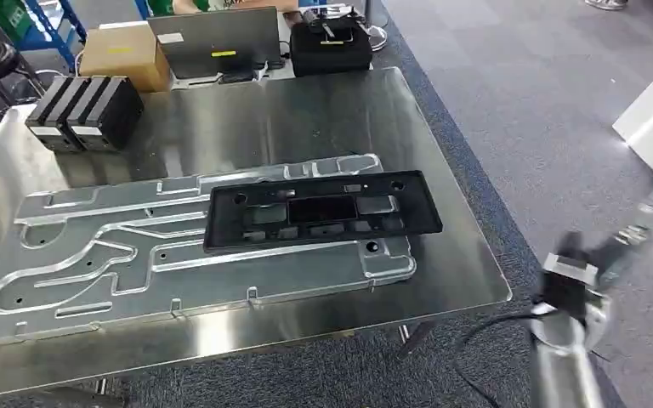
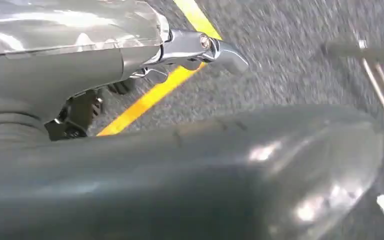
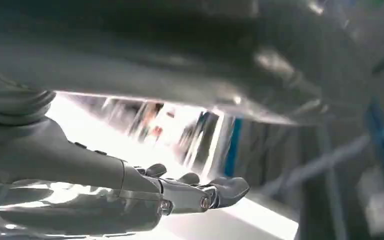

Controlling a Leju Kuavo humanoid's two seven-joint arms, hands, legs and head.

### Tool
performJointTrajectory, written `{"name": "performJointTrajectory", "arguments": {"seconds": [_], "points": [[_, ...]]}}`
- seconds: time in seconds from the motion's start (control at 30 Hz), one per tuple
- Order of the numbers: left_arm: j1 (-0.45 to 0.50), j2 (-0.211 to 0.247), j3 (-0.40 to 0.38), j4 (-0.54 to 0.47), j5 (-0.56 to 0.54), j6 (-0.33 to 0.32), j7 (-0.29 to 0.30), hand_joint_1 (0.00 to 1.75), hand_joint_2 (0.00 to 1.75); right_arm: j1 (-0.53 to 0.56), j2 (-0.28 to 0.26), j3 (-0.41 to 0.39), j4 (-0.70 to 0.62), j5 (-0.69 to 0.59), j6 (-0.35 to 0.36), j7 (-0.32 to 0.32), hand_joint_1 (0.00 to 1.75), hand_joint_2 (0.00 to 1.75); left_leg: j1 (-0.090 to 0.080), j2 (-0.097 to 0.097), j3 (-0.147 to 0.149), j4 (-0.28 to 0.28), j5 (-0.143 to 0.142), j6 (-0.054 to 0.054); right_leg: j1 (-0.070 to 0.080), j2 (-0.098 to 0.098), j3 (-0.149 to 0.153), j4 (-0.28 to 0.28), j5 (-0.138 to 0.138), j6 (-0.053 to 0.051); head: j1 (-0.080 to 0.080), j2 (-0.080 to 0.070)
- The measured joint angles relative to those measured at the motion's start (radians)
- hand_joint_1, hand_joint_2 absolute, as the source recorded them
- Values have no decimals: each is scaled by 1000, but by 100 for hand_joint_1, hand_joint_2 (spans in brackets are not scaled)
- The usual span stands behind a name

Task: Take the parts from the cabinet and place them on the table.

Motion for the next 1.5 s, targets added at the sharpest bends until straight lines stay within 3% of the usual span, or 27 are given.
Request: {"name": "performJointTrajectory", "arguments": {"seconds": [0.07, 0.1, 0.13, 0.2, 0.23, 0.27, 0.4, 0.43, 0.5, 0.57, 0.6, 0.67, 0.73, 0.77, 0.8, 0.9, 0.93, 0.97, 1.0, 1.03, 1.07, 1.23, 1.3, 1.33, 1.37, 1.4, 1.5], "points": [[-1, 0, 8, 0, -2, 2, 0, 0, 0, 97, 0, -125, -68, -1, 40, -4, 0, 0, 7, 2, -54, 164, -90, -7, 0, 2, -7, 3, 1, 0, 0, 0], [-1, 0, 10, 0, -5, 2, 0, 0, 0, 139, 11, -182, -91, 0, 65, -4, 0, 0, 8, 3, -65, 215, -108, -10, 0, 1, -12, 7, 3, 1, 0, 0], [-1, 0, 11, 0, -4, 2, -1, 0, 0, 171, 23, -233, -111, 2, 91, -4, 0, 0, 8, 3, -50, 209, -99, -13, -1, 2, -16, 10, 4, 3, 0, 0], [0, 2, 12, 0, -3, -1, -6, 0, 0, 225, 45, -326, -149, 14, 130, -4, 0, 0, 8, 3, 39, 71, -39, -13, -5, 4, -27, 20, 8, 9, 0, 0], [-1, 3, 13, 0, -1, -5, -11, 0, 0, 250, 57, -364, -164, 23, 144, -4, 0, 0, 9, 3, 108, -37, -4, -10, -7, 6, -32, 26, 11, 13, 0, 0], [-4, 3, 13, 0, -2, -10, -14, 0, 0, 269, 69, -396, -177, 31, 158, -4, 0, 0, 7, 1, 136, -101, -19, -2, -6, 7, -35, 30, 14, 19, 0, 0], [-4, 3, 19, 0, -3, -18, -23, 0, 0, 311, 124, -472, -196, 80, 189, -4, 0, 0, -7, 3, 129, -97, 11, 24, -9, 15, -34, 21, 39, 46, 0, 0], [-5, 3, 20, 0, -3, -19, -24, 0, 0, 319, 135, -485, -200, 93, 196, -4, 0, 0, 0, 6, 122, -109, 30, 33, -11, 20, -38, 26, 40, 53, 0, 0], [-7, 3, 20, 0, -3, -19, -29, 0, 0, 321, 158, -510, -199, 135, 230, -3, 0, 0, 0, 15, 100, -109, 48, 45, -14, 22, -65, 92, -63, 56, 0, 0], [-6, 3, 22, 0, -2, -18, -27, 0, 0, 315, 193, -540, -167, 209, 283, -2, 0, 0, -4, 20, 72, -108, 69, 48, -16, 22, -102, 247, -179, 64, 0, 0], [-6, 3, 24, 0, -2, -16, -24, 0, 0, 310, 212, -554, -137, 239, 308, -2, 0, 0, -6, 20, 58, -106, 79, 48, -17, 21, -109, 307, -199, 66, 0, 0], [-6, 3, 27, 0, -2, -12, -16, 0, 0, 302, 242, -584, -81, 271, 340, -3, 0, 0, -9, 20, 31, -103, 98, 45, -20, 21, -73, 310, -156, 66, 0, 0], [-4, 2, 28, 0, -2, -5, -8, 0, 0, 279, 260, -617, -8, 297, 377, -3, 0, 0, -10, 20, 4, -96, 115, 38, -19, 22, 43, 165, -92, 60, 0, 0], [-5, 1, 29, 0, -2, -1, -5, 0, 0, 265, 265, -635, 46, 309, 403, -3, 0, 0, -10, 20, 0, -92, 122, 34, -18, 23, 116, 69, -96, 54, 0, 0], [-5, -2, 29, 0, -2, 2, -3, 0, 0, 247, 266, -653, 101, 323, 430, -3, 0, 0, -13, 20, -4, -90, 128, 27, -9, 23, 166, -15, -128, 47, 0, 0], [-5, -2, 29, 0, -3, 4, 1, 0, 0, 211, 269, -735, 318, 387, 472, -2, 0, 0, -4, 19, -5, -99, 155, 10, 2, 23, 155, -20, -115, 28, 0, 0], [0, -2, 29, 0, -3, 5, 2, 0, 0, 196, 268, -764, 399, 408, 470, -1, 0, 0, -7, 17, -11, -98, 160, 2, -4, 22, 145, -27, -99, 16, 0, 0], [2, -2, 30, 0, -3, 5, 1, 0, 0, 182, 267, -784, 471, 433, 460, 12, 0, 0, 1, 15, -21, -81, 125, -2, -5, 16, 133, -27, -87, 8, 0, 0], [4, -2, 30, 0, -3, 5, 1, 0, 0, 172, 264, -796, 532, 456, 447, 35, 0, 0, 0, 14, -35, -41, 63, -3, -6, 19, 118, -26, -77, 1, 0, 0], [4, -3, 30, 0, -3, 5, 1, 0, 0, 164, 257, -808, 612, 481, 428, 62, 0, 0, 1, 15, -52, 27, -6, -6, -5, 19, 103, -25, -65, -1, 0, 0], [4, -4, 30, 0, -2, 4, 1, 0, 0, 159, 254, -815, 668, 500, 416, 84, 0, 0, 1, 14, -64, 78, -42, -8, -4, 18, 93, -25, -57, -3, 0, 0], [4, -5, 30, 0, -2, 4, 1, 0, 0, 158, 253, -817, 681, 503, 412, 89, 0, 0, 1, 15, -67, 92, -51, -8, -4, 18, 90, -24, -55, -3, 0, 0], [4, -5, 29, 0, -3, 0, 2, 0, 0, 143, 242, -835, 782, 530, 391, 132, 0, 0, 1, 15, -78, 187, -88, -11, -1, 17, 64, -20, -37, -3, 0, 0], [2, -5, 30, 0, -1, -3, 1, 0, 0, 118, 225, -865, 1014, 563, 372, 197, 0, 0, 1, 15, 95, 34, 42, -4, 0, 17, -25, 17, 1, 5, 0, 0], [-2, -5, 29, 0, -2, -5, 2, 0, 0, 114, 220, -869, 1041, 569, 371, 214, 0, 0, -3, 15, 159, -72, -7, 2, 1, 17, -36, 27, 8, 11, 0, 0], [-5, -5, 29, 0, -2, -9, 1, 0, 0, 110, 218, -874, 1076, 578, 372, 236, 0, 0, -7, 14, 191, -129, -27, 6, 2, 16, -39, 31, 14, 18, 0, 0], [-3, -5, 27, 0, -3, -16, 5, 0, 0, 94, 199, -888, 1181, 622, 412, 380, 0, 0, -8, 15, 171, -121, -5, 24, 3, 16, -39, 21, 46, 37, 0, 0]]}}
